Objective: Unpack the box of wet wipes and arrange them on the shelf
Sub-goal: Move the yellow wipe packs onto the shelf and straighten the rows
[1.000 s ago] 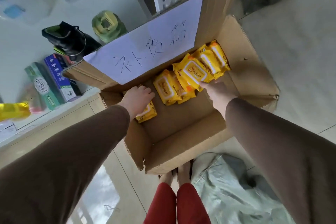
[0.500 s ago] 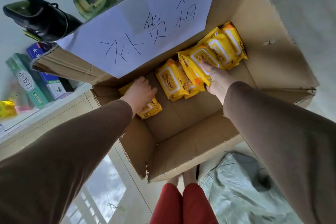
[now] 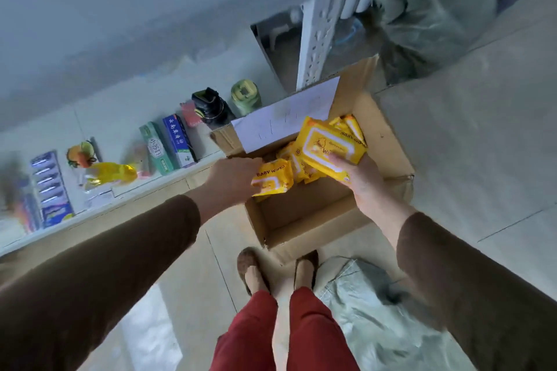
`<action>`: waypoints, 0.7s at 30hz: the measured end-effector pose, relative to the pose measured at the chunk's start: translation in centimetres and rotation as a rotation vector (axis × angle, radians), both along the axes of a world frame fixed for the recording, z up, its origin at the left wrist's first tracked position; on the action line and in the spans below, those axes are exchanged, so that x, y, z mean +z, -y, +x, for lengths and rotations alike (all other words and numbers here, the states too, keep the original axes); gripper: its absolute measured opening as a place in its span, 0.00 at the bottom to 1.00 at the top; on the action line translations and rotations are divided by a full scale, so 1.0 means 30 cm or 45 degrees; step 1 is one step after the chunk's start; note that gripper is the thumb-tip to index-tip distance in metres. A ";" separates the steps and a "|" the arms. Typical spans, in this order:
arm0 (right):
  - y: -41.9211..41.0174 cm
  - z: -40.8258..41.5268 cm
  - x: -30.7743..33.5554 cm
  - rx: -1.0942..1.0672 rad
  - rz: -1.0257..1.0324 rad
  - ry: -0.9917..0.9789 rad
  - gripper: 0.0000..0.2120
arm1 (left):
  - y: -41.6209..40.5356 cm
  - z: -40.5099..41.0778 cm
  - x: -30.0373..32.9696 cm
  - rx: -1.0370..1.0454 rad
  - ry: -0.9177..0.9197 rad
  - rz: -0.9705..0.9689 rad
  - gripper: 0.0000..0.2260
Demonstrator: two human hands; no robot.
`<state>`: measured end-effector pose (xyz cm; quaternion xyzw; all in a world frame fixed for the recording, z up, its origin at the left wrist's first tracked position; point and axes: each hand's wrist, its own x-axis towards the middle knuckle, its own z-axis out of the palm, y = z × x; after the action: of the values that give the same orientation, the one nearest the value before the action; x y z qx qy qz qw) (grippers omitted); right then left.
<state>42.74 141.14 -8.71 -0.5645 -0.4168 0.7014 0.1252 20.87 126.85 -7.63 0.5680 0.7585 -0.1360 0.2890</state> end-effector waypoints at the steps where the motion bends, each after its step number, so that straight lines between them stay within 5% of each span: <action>1: 0.021 -0.009 0.093 0.041 0.077 -0.013 0.14 | 0.040 -0.022 0.092 0.027 0.017 0.031 0.18; 8: 0.196 -0.198 0.632 0.203 0.390 -0.235 0.19 | 0.324 -0.236 0.705 0.306 0.166 0.274 0.23; 11: 0.282 -0.350 0.800 0.252 0.459 -0.301 0.16 | 0.435 -0.390 0.908 0.415 0.201 0.431 0.18; 21: 0.297 -0.869 1.049 0.437 0.736 -0.307 0.15 | 0.572 -0.941 1.120 0.563 0.148 0.695 0.16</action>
<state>16.67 132.23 22.76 -0.3408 -0.6689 0.6268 0.2084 -7.35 109.68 25.97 0.4530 0.8539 0.1702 0.1916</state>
